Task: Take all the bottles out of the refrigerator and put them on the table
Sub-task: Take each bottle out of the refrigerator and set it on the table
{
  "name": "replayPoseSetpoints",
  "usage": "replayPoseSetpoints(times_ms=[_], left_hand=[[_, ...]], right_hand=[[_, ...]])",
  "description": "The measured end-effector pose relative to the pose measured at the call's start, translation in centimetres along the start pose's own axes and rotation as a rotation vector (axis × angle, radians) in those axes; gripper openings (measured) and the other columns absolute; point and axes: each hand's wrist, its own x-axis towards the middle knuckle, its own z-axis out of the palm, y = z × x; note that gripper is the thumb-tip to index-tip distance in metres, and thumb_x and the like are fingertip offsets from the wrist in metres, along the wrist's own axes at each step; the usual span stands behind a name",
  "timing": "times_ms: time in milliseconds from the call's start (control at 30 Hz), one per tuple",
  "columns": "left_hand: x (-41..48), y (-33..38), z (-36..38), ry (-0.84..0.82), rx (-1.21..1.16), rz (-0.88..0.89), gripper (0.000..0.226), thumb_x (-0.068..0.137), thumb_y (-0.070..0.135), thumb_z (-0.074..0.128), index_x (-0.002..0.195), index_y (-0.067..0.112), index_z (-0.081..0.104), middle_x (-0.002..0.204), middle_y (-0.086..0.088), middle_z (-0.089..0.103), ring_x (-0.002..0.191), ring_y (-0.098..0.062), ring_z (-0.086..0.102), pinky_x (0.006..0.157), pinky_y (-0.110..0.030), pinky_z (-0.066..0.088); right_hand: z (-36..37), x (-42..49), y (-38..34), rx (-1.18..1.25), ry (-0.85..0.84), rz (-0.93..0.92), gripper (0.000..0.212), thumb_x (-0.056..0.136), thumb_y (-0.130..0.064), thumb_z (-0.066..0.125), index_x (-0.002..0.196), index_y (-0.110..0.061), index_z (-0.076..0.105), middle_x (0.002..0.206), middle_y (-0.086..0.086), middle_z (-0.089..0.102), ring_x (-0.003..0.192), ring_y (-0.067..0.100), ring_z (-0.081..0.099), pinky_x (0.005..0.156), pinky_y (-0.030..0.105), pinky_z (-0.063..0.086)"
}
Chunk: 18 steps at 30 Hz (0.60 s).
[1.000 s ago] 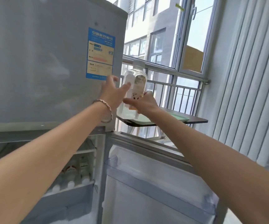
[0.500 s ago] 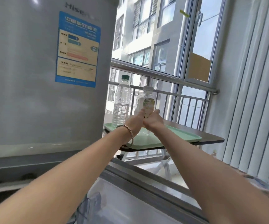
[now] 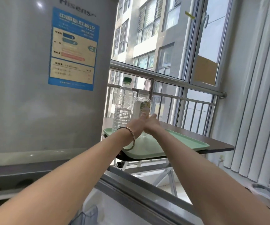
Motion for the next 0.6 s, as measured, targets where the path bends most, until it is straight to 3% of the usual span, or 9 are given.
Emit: replayPoseSetpoints(times_ms=[67,167,233,300,367,433,533,600], left_hand=[[-1.3,0.4,-0.8,0.006,0.123,0.055,0.058,0.101,0.042,0.021,0.135,0.004,0.049,0.135,-0.018,0.055,0.124,-0.030,0.051,0.103,-0.035,0.037],[-4.5,0.7,-2.8,0.051,0.339,0.097,0.046,0.101,0.030,0.029,0.138,0.004,0.041,0.139,-0.019,0.050,0.126,-0.030,0.050,0.103,-0.037,0.039],[-7.1,0.8,-4.5,0.073,0.463,0.116,0.049,0.101,0.028,0.035,0.144,0.005,0.032,0.147,-0.015,0.042,0.134,-0.028,0.043,0.108,-0.035,0.035],[-9.6,0.5,-6.2,0.091,0.558,0.163,0.051,0.099,0.029,0.040,0.144,0.007,0.033,0.149,-0.014,0.040,0.135,-0.027,0.042,0.109,-0.035,0.034],[-11.9,-0.4,-8.0,0.109,0.598,0.208,0.044,0.096,0.026,0.042,0.137,0.010,0.042,0.142,-0.012,0.048,0.129,-0.028,0.048,0.105,-0.035,0.038],[-13.8,-1.4,-9.6,0.106,0.614,0.240,0.037,0.092,0.022,0.042,0.127,0.012,0.050,0.131,-0.011,0.056,0.121,-0.029,0.053,0.098,-0.034,0.042],[-17.1,-3.4,-11.7,0.087,0.688,0.210,0.030,0.086,0.016,0.044,0.114,0.012,0.055,0.118,-0.015,0.063,0.107,-0.033,0.059,0.080,-0.029,0.043],[-19.9,-5.7,-13.4,0.039,0.744,0.168,0.031,0.088,0.014,0.047,0.118,0.009,0.053,0.118,-0.017,0.064,0.107,-0.033,0.061,0.079,-0.030,0.045]], right_hand=[[-0.8,-1.3,-0.3,-0.058,0.089,-0.059,0.086,0.088,-0.045,0.060,0.150,-0.004,0.016,0.141,0.021,0.048,0.126,0.037,0.052,0.101,0.043,0.046],[-2.1,-4.7,-1.6,-0.136,0.140,-0.240,0.075,0.086,-0.037,0.068,0.143,-0.004,0.031,0.127,0.015,0.060,0.111,0.033,0.061,0.091,0.041,0.051],[-2.5,-7.9,-3.1,-0.165,0.125,-0.340,0.062,0.085,-0.030,0.071,0.133,-0.007,0.040,0.120,0.013,0.061,0.100,0.030,0.064,0.082,0.038,0.052],[-2.3,-10.9,-4.6,-0.217,0.110,-0.428,0.042,0.083,-0.028,0.070,0.115,-0.012,0.049,0.114,0.013,0.061,0.097,0.031,0.062,0.081,0.039,0.051],[-1.5,-14.0,-6.2,-0.274,0.080,-0.509,0.029,0.084,-0.029,0.066,0.106,-0.013,0.057,0.106,0.012,0.065,0.099,0.032,0.063,0.090,0.046,0.051],[-0.7,-16.8,-7.5,-0.289,0.022,-0.522,0.021,0.088,-0.024,0.060,0.104,-0.011,0.064,0.108,0.013,0.068,0.101,0.031,0.064,0.090,0.041,0.051],[1.9,-20.3,-8.9,-0.296,-0.062,-0.517,0.024,0.085,-0.010,0.050,0.097,-0.005,0.069,0.104,0.018,0.070,0.097,0.034,0.065,0.076,0.033,0.051],[5.1,-22.9,-9.7,-0.354,-0.173,-0.526,0.020,0.084,-0.005,0.047,0.089,-0.002,0.066,0.099,0.022,0.070,0.094,0.037,0.066,0.067,0.031,0.044]])
